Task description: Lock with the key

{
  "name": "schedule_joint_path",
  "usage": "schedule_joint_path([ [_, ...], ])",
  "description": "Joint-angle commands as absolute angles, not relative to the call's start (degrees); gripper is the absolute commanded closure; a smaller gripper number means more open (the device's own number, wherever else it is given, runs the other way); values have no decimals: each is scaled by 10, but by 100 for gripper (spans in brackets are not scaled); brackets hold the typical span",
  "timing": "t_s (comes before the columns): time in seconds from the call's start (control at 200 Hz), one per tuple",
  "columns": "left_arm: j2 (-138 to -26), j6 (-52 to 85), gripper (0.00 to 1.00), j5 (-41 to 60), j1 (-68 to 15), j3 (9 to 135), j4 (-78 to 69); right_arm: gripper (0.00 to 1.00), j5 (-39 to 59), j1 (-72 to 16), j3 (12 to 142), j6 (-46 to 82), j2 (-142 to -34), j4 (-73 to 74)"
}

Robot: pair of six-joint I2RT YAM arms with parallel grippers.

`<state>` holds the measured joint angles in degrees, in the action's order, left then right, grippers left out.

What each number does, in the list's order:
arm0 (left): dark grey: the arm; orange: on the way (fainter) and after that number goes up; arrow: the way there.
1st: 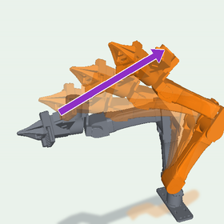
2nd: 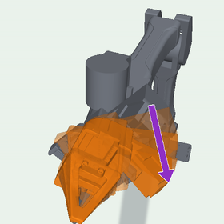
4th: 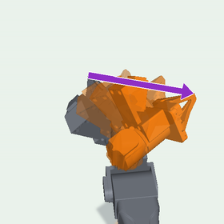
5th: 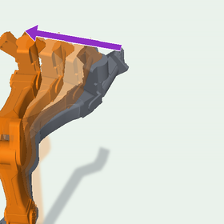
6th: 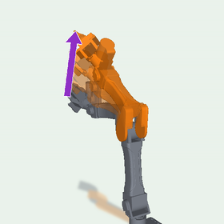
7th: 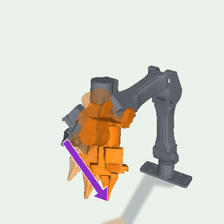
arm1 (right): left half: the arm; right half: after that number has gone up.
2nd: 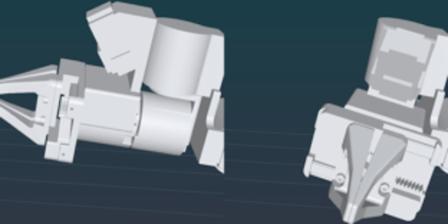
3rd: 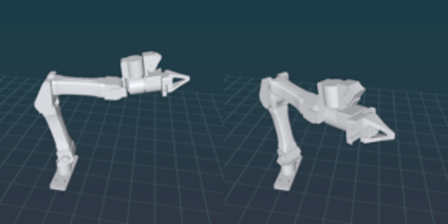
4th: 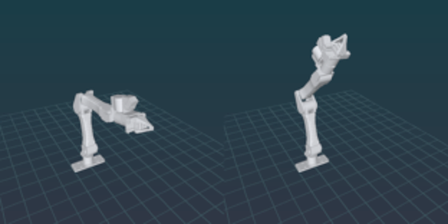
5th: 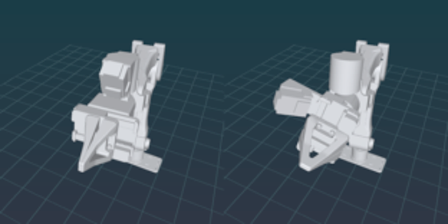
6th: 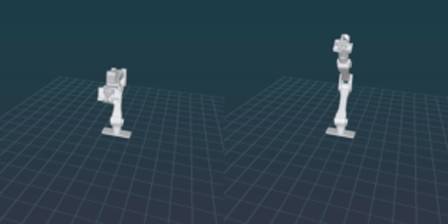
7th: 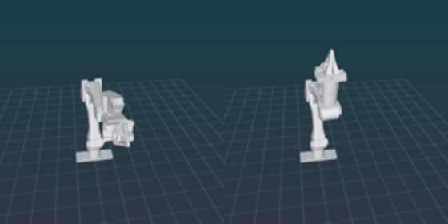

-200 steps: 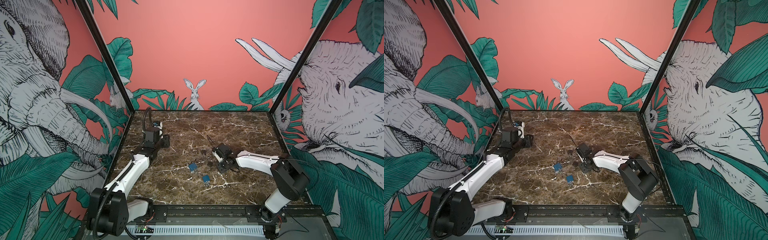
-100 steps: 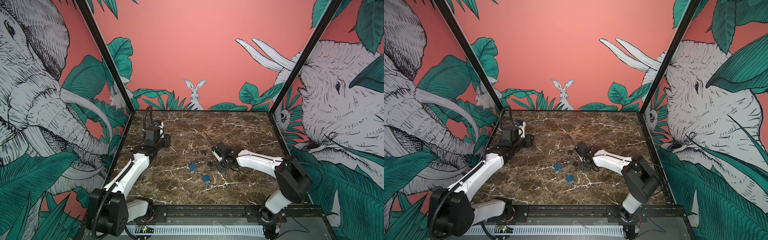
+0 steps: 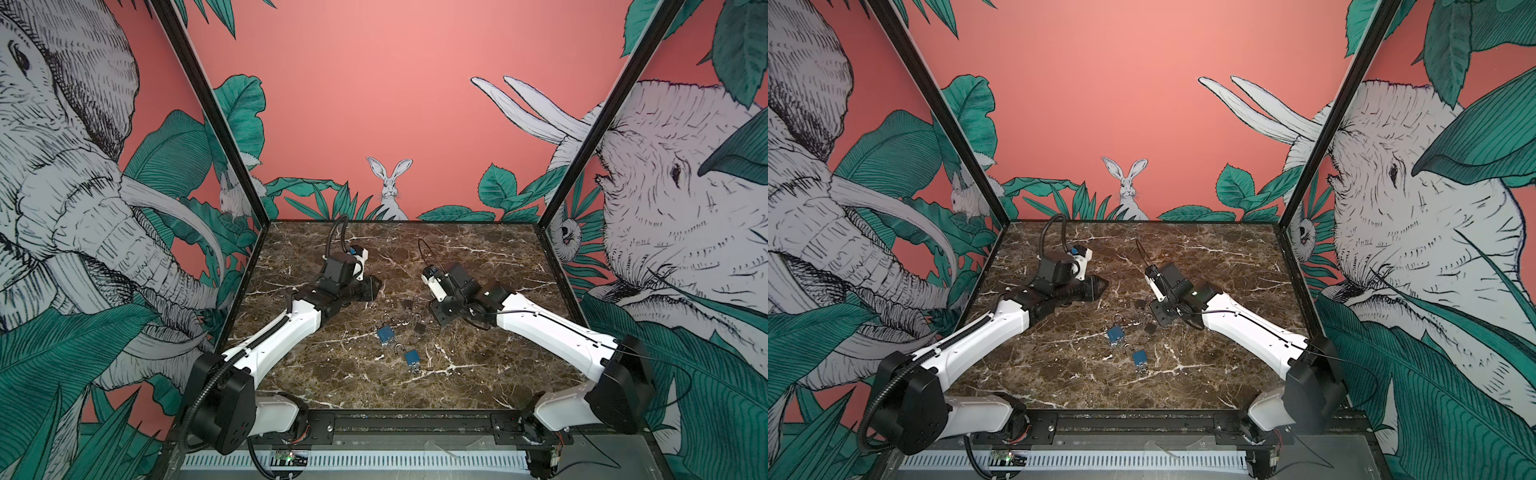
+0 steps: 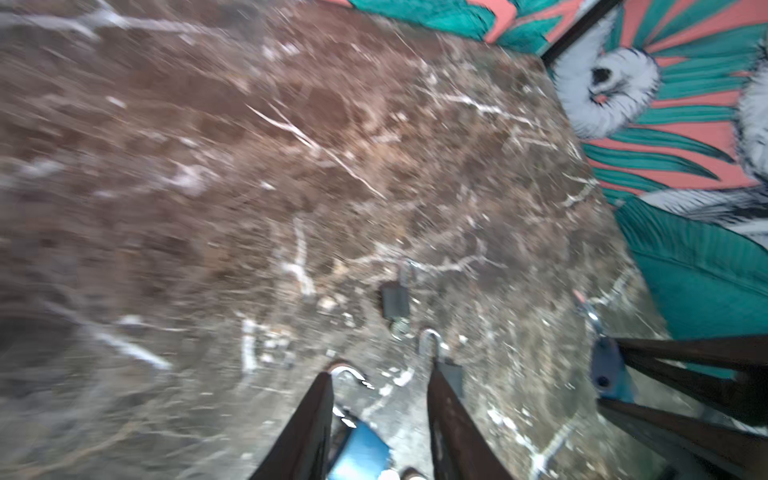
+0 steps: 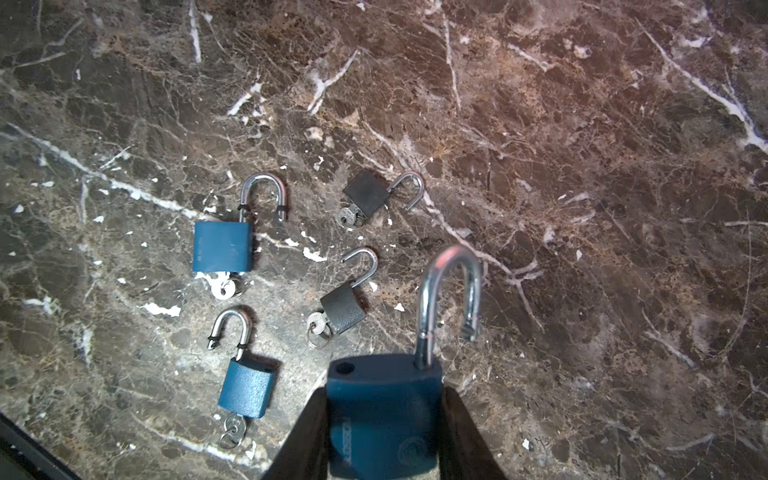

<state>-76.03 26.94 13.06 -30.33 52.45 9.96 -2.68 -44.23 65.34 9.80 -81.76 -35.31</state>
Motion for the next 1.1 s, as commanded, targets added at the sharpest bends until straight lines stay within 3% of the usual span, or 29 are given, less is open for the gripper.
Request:
schedule_joint_path([
  [0.0, -782, 336, 61, 167, -336, 547, 57, 93, -23, -451, 669, 93, -796, -355],
  [0.395, -849, 424, 62, 210, -398, 566, -71, 94, -16, -460, 663, 92, -777, -342],
  [1.095, -900, 449, 65, 282, -436, 597, -96, 94, -20, -467, 662, 101, -774, -336],
])
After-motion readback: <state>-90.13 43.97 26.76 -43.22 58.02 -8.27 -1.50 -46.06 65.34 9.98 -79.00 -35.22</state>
